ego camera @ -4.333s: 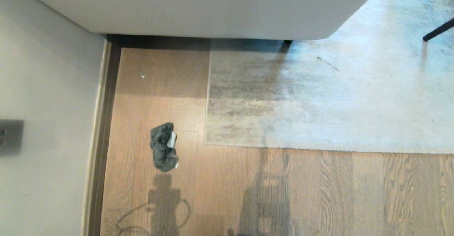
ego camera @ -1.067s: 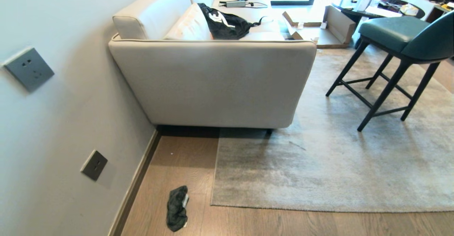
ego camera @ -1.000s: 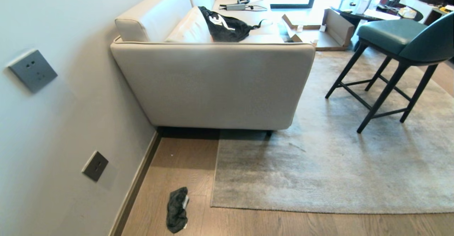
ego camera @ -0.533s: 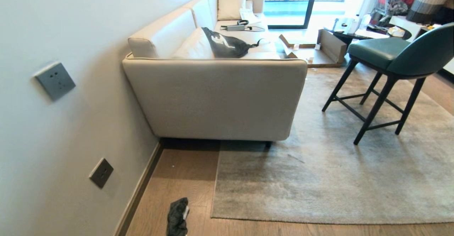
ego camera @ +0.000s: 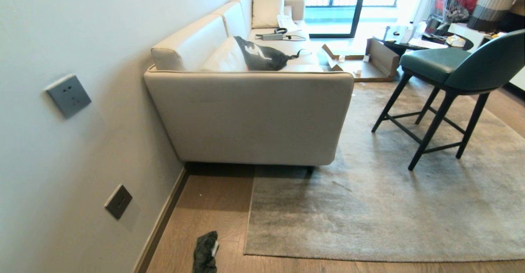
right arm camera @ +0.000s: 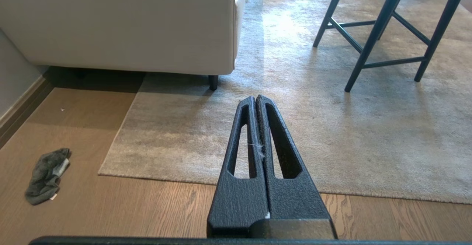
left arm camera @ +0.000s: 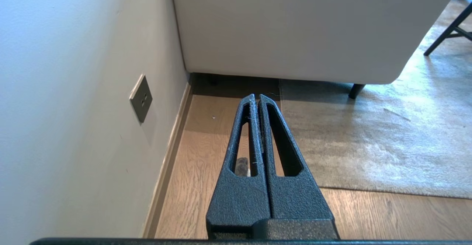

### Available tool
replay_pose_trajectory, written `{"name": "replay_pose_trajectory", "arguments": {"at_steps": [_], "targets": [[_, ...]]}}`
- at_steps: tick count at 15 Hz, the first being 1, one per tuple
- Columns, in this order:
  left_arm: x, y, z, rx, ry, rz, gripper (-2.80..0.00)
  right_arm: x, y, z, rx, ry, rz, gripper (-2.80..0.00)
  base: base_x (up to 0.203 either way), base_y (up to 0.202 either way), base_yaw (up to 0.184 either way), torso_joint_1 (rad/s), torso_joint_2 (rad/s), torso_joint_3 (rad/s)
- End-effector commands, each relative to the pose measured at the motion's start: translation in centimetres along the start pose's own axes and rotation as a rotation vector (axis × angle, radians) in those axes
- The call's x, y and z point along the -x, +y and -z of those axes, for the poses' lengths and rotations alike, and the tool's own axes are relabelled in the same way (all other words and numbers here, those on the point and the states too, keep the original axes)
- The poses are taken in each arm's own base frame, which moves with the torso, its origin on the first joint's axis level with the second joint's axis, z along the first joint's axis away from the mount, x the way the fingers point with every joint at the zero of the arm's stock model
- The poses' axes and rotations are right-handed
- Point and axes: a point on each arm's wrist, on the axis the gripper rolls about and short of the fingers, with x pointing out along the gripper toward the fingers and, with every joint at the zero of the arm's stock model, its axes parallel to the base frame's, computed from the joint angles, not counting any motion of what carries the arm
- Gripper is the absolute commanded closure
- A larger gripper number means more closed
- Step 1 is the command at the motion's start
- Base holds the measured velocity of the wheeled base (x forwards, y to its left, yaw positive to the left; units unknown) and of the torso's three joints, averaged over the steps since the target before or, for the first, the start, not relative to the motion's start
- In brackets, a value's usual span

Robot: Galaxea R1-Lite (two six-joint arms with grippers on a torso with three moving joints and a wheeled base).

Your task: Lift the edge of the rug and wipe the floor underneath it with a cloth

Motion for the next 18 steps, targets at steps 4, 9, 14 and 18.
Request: {"name": "replay_pose_trajectory", "arguments": {"at_steps": [4, 9, 14, 18], "targets": [[0.0, 0.0, 0.0, 0.001, 0.0, 0.0, 0.0, -0.01, 0.0, 0.0, 0.001, 0.001, -0.001, 0.0, 0.0, 0.0, 0.0, 0.0, 0.0, 0.0], [0.0, 0.0, 0.0, 0.001, 0.0, 0.0, 0.0, -0.02, 0.0, 0.02, 0.001, 0.002, -0.001, 0.0, 0.0, 0.0, 0.0, 0.0, 0.0, 0.0], [0.0, 0.0, 0.0, 0.001, 0.0, 0.0, 0.0, -0.01, 0.0, 0.0, 0.004, 0.001, -0.001, 0.0, 0.0, 0.0, 0.0, 0.0, 0.0, 0.0], [-0.01, 0.0, 0.0, 0.001, 0.001, 0.0, 0.0, -0.01, 0.0, 0.0, 0.003, 0.001, -0.001, 0.0, 0.0, 0.0, 0.0, -0.014, -0.18, -0.203]]}}
